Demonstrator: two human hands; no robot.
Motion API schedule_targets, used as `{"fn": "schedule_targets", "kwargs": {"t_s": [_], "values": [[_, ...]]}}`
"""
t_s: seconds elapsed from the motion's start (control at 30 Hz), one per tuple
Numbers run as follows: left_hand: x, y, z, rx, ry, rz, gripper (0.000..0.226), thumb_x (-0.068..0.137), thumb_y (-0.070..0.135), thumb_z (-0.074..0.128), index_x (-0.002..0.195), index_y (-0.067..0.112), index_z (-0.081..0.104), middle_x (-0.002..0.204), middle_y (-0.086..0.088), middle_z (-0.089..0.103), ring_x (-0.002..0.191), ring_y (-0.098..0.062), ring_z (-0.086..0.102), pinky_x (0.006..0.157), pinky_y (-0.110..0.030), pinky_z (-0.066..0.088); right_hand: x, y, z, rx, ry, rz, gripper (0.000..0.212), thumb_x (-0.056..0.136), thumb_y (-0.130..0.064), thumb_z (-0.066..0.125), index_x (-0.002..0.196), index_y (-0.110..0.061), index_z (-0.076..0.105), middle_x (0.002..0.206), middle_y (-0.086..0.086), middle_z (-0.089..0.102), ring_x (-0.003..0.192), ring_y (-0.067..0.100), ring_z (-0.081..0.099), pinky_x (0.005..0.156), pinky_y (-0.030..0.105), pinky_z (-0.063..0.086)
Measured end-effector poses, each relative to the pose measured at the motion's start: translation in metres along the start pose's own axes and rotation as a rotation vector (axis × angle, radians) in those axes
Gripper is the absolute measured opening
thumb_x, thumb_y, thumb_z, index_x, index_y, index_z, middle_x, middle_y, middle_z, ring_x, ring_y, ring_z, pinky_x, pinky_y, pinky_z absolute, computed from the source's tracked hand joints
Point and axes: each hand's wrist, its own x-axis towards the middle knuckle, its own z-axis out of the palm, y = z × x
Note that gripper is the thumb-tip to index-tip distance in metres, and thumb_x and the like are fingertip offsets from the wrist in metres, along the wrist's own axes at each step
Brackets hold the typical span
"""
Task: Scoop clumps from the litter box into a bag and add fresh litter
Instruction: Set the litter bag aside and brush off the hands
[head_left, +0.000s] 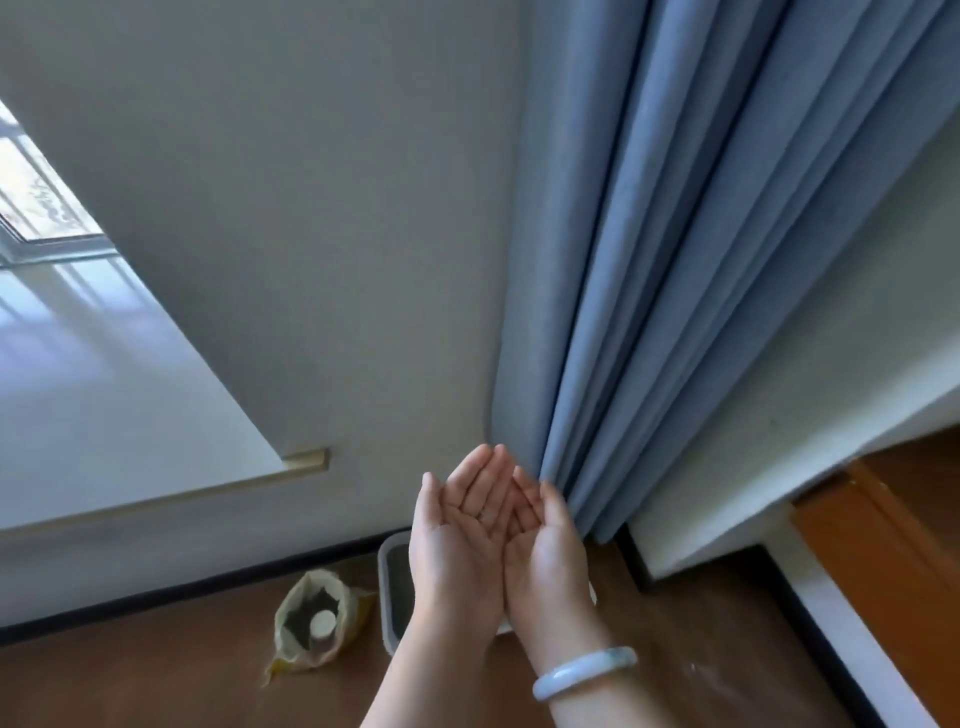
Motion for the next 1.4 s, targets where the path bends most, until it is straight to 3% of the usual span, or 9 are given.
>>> {"fn": "schedule_targets", "kwargs": {"t_s": [0.2, 0.4, 0.63, 0.73, 0.83, 1.03, 1.4], "values": [[-0.050, 0.007, 0.029, -0.030, -0.042, -0.020, 0.052, 0.101, 0.039, 0.027, 0.105, 0.003, 0.064, 0.103, -0.014, 0.072, 0.096, -0.024, 0.069, 0.089, -0.035, 0.048, -0.056, -0.020, 0.014, 0.133, 0.051, -0.119, 0.027, 0.097, -0.027, 0.046, 0.089, -0.008, 0.063, 0.078, 0.007, 0.073, 0.070, 0.016, 0.072, 0.067, 0.024, 0.058], [-0.087, -0.004, 0.050, -0.038, -0.116, -0.097, 0.050, 0.101, 0.038, 0.028, 0.104, 0.003, 0.063, 0.095, -0.012, 0.074, 0.103, -0.025, 0.064, 0.085, -0.035, 0.049, -0.104, -0.042, 0.005, 0.324, 0.059, -0.279, 0.030, 0.098, -0.029, 0.045, 0.093, -0.005, 0.062, 0.073, 0.009, 0.073, 0.072, 0.018, 0.071, 0.074, 0.030, 0.056], [-0.138, -0.053, 0.075, 0.042, -0.219, -0.268, 0.051, 0.101, 0.038, 0.025, 0.105, 0.005, 0.064, 0.097, -0.010, 0.074, 0.104, -0.023, 0.064, 0.092, -0.034, 0.048, -0.170, -0.085, -0.034, 0.456, 0.099, -0.475, 0.034, 0.098, -0.032, 0.044, 0.103, -0.005, 0.064, 0.094, 0.012, 0.073, 0.089, 0.023, 0.070, 0.083, 0.036, 0.055], [-0.165, -0.086, 0.083, 0.093, -0.274, -0.357, 0.051, 0.101, 0.039, 0.026, 0.108, 0.006, 0.064, 0.101, -0.010, 0.073, 0.104, -0.023, 0.064, 0.093, -0.034, 0.047, -0.199, -0.105, -0.060, 0.514, 0.114, -0.581, 0.034, 0.098, -0.033, 0.044, 0.097, -0.006, 0.065, 0.086, 0.010, 0.074, 0.084, 0.022, 0.072, 0.077, 0.034, 0.058], [-0.196, -0.123, 0.089, 0.152, -0.332, -0.451, 0.051, 0.101, 0.039, 0.026, 0.107, 0.006, 0.064, 0.096, -0.010, 0.074, 0.102, -0.023, 0.064, 0.094, -0.034, 0.046, -0.231, -0.125, -0.090, 0.570, 0.156, -0.698, 0.034, 0.097, -0.033, 0.045, 0.096, -0.005, 0.064, 0.084, 0.009, 0.074, 0.093, 0.023, 0.068, 0.086, 0.036, 0.054], [-0.272, -0.207, 0.090, 0.289, -0.480, -0.643, 0.053, 0.101, 0.042, 0.025, 0.109, 0.007, 0.064, 0.103, -0.008, 0.073, 0.108, -0.023, 0.063, 0.099, -0.037, 0.045, -0.314, -0.162, -0.165, 0.681, 0.242, -0.900, 0.037, 0.098, -0.035, 0.044, 0.100, -0.005, 0.063, 0.096, 0.011, 0.071, 0.098, 0.023, 0.067, 0.091, 0.037, 0.051], [-0.478, -0.369, 0.030, 0.476, -0.629, -0.943, 0.052, 0.102, 0.036, 0.022, 0.109, 0.007, 0.065, 0.107, -0.010, 0.072, 0.106, -0.023, 0.064, 0.096, -0.035, 0.047, -0.511, -0.183, -0.352, 0.829, 0.366, -1.206, 0.039, 0.099, -0.038, 0.040, 0.102, -0.006, 0.062, 0.101, 0.010, 0.070, 0.097, 0.021, 0.066, 0.083, 0.033, 0.053]]}}
